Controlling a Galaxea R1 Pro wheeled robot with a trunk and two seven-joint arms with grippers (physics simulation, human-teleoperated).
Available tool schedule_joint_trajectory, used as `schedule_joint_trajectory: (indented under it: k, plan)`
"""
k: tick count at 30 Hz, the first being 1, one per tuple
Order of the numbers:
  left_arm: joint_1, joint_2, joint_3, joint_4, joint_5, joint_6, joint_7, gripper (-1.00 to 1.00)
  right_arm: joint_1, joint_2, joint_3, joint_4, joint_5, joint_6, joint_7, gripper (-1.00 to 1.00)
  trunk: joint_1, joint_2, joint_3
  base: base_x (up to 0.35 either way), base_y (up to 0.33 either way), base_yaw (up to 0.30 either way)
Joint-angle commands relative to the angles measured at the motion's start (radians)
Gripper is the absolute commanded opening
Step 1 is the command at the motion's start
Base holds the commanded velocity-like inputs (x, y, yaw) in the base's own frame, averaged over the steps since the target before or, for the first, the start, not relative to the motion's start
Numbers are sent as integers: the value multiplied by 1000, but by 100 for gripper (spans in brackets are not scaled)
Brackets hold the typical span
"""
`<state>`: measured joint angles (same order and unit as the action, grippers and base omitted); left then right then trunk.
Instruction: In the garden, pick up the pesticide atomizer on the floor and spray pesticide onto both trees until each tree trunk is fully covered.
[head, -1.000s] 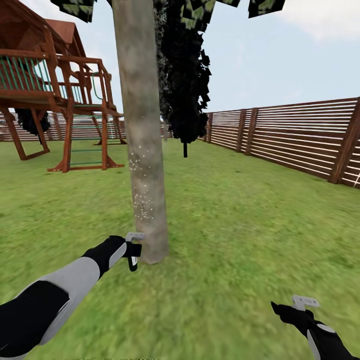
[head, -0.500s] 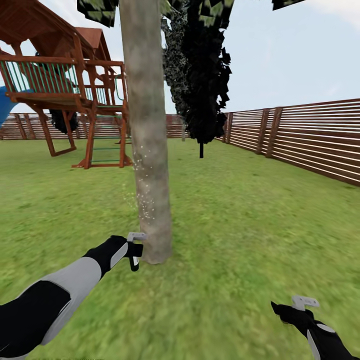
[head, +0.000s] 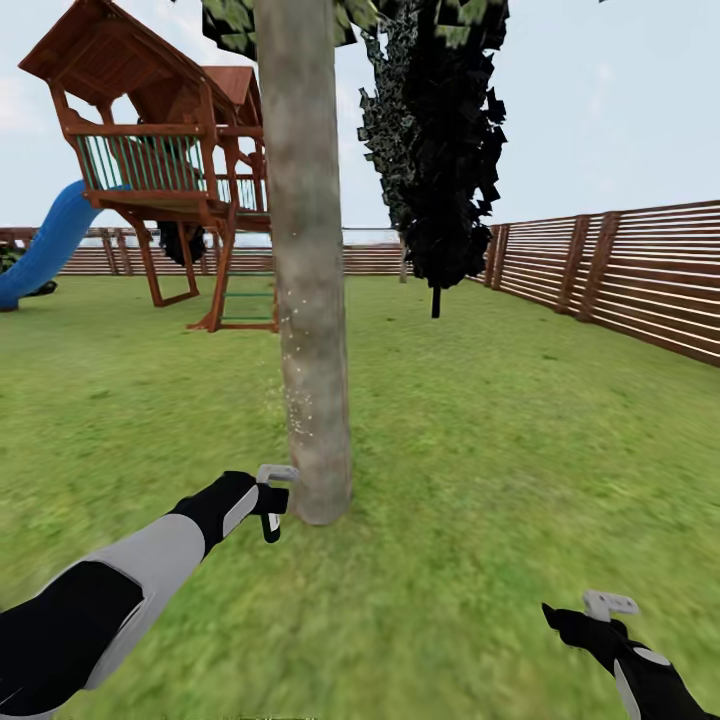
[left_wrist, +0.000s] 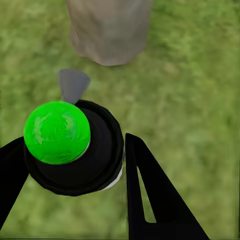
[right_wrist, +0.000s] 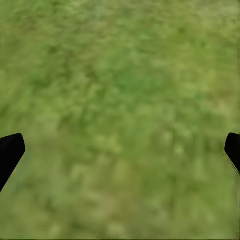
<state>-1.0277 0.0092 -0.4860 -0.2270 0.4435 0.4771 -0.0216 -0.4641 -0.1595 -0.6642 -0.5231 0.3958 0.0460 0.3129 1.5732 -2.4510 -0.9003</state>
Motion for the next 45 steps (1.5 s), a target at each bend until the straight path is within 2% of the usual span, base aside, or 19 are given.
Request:
schedule_joint_trajectory:
  k: [1,8,15,24,38,45]
  plan:
    - [0,0,0,0,0,0,0,-100,0,0,0,0,0,0,0,100,0,0,0,0,-334,253]
    - [0,0,0,0,0,-1,-1,-100,1,0,0,0,0,0,0,100,0,0,0,5,-336,241]
    - [0,0,0,0,0,-2,-1,-100,0,0,0,0,0,0,0,100,0,0,0,99,-334,30]
    - [0,-1,0,0,0,-2,-1,-100,0,0,-1,0,0,0,0,100,0,0,0,20,-106,7]
    - [0,-14,3,-4,0,-1,1,-100,1,-2,-2,0,-3,0,0,100,0,0,0,85,-283,222]
    - [0,-14,1,-5,-1,0,2,-100,0,-2,-2,0,-4,0,1,100,0,0,0,174,-235,43]
